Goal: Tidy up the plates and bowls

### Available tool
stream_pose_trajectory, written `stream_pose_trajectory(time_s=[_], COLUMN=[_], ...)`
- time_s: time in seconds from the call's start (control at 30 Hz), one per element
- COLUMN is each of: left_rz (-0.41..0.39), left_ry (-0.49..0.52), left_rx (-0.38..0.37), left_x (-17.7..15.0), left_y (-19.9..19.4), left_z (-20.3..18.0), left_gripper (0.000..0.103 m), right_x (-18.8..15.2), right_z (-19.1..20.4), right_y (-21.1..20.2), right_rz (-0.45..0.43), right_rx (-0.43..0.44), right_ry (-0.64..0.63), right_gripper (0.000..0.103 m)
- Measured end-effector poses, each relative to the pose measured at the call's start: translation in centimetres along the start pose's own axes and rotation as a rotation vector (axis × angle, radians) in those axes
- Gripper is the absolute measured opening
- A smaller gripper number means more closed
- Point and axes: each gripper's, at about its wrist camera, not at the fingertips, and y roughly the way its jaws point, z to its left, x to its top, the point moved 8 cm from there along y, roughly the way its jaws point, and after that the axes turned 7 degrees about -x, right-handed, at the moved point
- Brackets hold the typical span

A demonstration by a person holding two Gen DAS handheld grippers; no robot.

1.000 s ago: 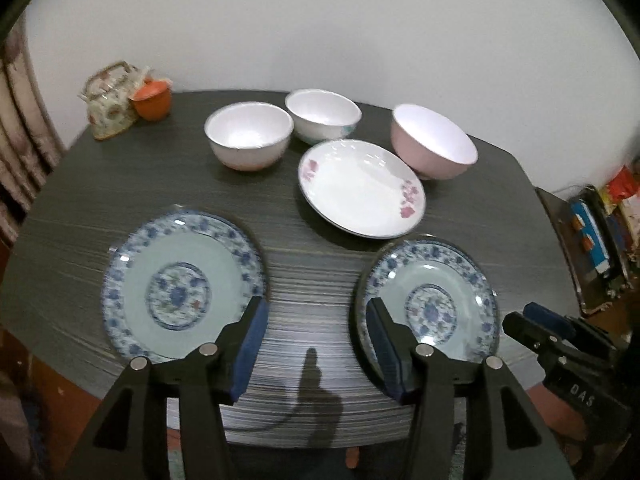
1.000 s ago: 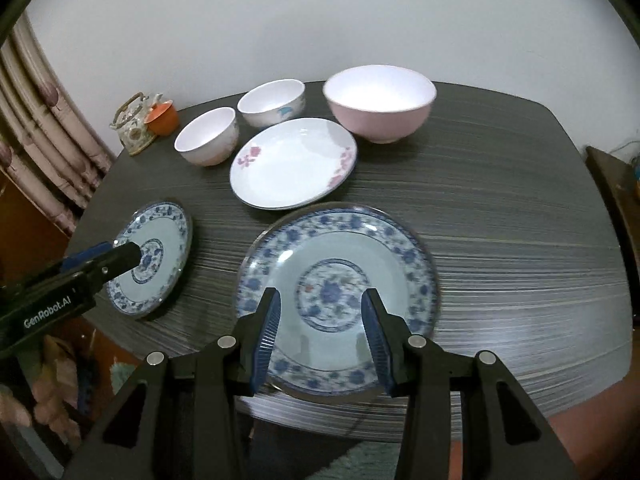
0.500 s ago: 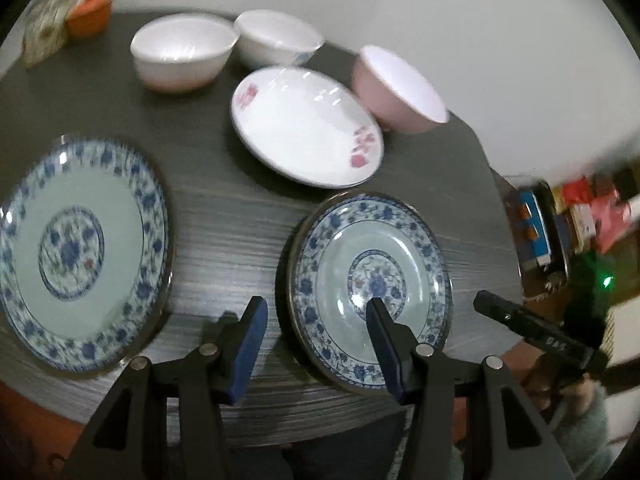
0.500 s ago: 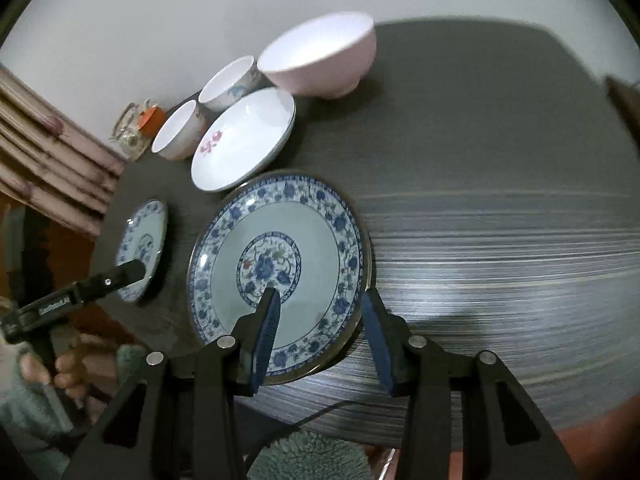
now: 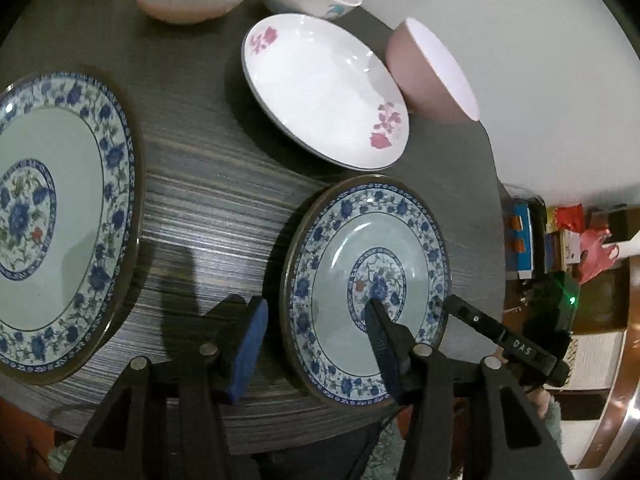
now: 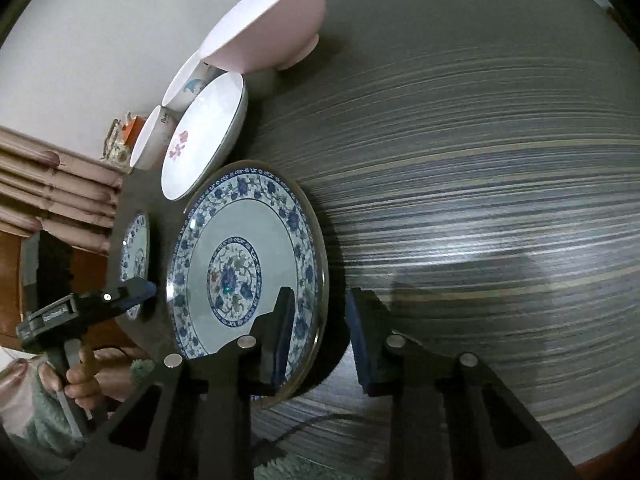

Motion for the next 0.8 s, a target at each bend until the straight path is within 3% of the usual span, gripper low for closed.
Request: stream_pose_trajectory(time_s=[0.47,0.53,0.8], left_rz=[0.037,0.049,0.053], left_ry=[-0.005,0.003,0.036], left_rx=[-0.004,-0.002,0.039], left_x=[0.0,-0.1,-0.4], left_y=[1.2,1.6,2.6], left_z=[0.7,0.7,0.7], left_gripper=[0.049,0.036,0.023], right_x=[0.8,0.9,0.9], right_z=[0.5,0.6,0.3], right_y=[1.4,1.5,1.6], right_rz=[0.031,0.031,0.027], right_rx=[0.042,0.038,0.027], right_ry=[0.012,0.004,0.001], right_gripper=[0.024,0.022,0.014])
